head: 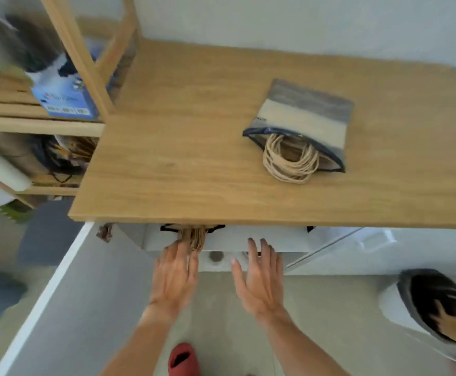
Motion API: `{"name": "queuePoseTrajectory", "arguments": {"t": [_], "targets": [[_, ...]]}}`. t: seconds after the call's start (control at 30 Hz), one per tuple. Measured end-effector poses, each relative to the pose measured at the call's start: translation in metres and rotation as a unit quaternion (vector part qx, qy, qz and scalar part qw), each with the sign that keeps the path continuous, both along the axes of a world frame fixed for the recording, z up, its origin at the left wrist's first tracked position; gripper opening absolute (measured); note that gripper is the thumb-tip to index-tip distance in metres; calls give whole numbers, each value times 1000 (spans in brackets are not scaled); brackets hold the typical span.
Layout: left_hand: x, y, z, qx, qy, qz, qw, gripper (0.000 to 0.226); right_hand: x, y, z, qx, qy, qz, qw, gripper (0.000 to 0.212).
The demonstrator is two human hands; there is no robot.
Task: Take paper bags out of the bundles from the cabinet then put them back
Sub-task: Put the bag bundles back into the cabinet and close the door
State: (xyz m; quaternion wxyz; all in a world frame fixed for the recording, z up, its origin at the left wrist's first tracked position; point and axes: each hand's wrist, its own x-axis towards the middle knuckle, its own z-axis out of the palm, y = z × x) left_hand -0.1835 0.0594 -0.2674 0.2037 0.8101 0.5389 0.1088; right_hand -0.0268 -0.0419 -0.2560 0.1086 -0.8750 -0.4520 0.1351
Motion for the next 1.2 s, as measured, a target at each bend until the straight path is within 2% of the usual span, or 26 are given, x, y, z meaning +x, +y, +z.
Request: {"name": "queuePoseTrajectory", "arguments": {"t": [0.13,0.23,0.5,0.6,0.7,0.77,0.87,0.93,1.0,1.1,1.2], "targets": [[3,-40,77,22,27,6,999,53,10,-40,77,13,-14,-20,1000,71],[12,-47,114,37,45,-12,998,55,21,-50,116,9,-40,-24,999,74],[75,-9,190,125,4,-63,990,51,66,-17,187,30,-90,-33,995,70],[106,18,209,126,0,-53,991,48,90,6,204,56,-114,-35,991,68],[137,47,221,94,-7,-45,995,63,116,35,211,60,-112,-52,990,65],[158,70,223,74,-39,-40,996,63,136,61,216,75,-87,-88,989,64],[191,106,221,32,-110,-38,993,47,166,104,219,105,10,-205,973,66],[210,128,217,-22,-137,-45,989,48,183,126,214,87,85,-273,954,71],[226,145,211,-72,-133,-36,988,50,196,140,205,52,111,-300,946,77],[243,161,199,-89,-57,-21,994,51,201,148,187,-12,55,-272,961,84],[251,161,178,-47,8,-83,995,45,198,147,166,-23,-26,-230,973,85]]}}
